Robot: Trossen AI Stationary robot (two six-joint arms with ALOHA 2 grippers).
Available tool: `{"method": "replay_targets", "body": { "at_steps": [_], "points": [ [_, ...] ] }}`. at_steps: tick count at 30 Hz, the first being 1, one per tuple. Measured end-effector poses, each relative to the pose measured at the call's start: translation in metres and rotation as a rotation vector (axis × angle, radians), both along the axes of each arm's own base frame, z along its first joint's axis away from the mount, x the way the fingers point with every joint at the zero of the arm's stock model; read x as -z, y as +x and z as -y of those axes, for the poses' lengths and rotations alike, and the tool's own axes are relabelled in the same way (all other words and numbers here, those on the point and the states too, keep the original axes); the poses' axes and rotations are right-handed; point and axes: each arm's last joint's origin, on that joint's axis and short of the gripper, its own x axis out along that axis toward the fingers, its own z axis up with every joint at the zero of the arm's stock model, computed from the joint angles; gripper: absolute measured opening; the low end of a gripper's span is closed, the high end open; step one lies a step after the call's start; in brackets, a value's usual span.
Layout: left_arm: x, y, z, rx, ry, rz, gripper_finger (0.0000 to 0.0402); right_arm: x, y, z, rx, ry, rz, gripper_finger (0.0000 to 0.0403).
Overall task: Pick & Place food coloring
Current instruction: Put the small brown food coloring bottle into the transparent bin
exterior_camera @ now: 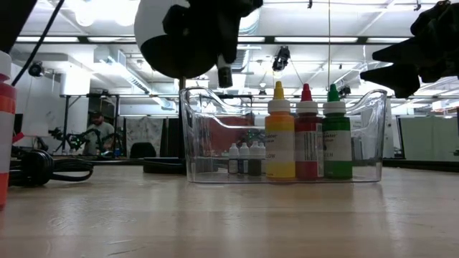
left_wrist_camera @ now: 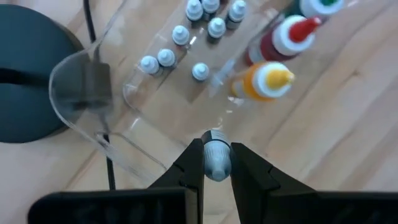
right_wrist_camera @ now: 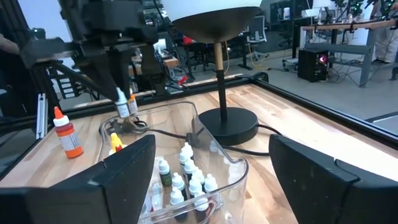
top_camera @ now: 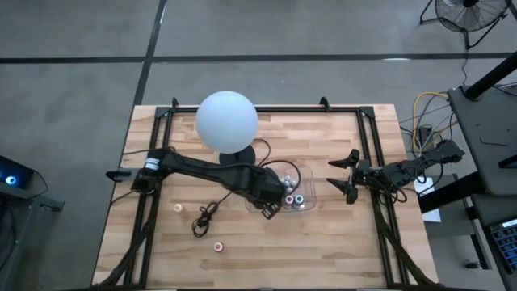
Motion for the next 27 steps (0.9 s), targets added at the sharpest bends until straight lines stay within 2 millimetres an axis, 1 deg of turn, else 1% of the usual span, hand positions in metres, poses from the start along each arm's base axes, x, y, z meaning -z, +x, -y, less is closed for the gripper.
{"method": "replay_targets", "body": {
  "at_steps": [9,15,20,22,27],
  "points": [
    [0.018,0.013,-0.006,0.019,0.045,-0.028,0.0032,0.000,0.000,0.000,0.000,0.000,0.001,0.0308],
    [0.031,0.020,-0.016,0.035,0.096,-0.063,0.0032,0.000,0.000,0.000,-0.001,0.000,0.000,0.0302],
    [0.045,0.027,-0.025,0.043,0.115,-0.094,0.0032,0.000,0.000,0.000,-0.001,0.000,0.000,0.0305],
    [0.053,0.030,-0.028,0.051,0.120,-0.111,0.0032,0.000,0.000,0.000,-0.001,0.000,0.000,0.0308],
    [0.063,0.036,-0.030,0.055,0.123,-0.120,0.0032,0.000,0.000,0.000,-0.001,0.000,0.000,0.0310]
  ]
}}
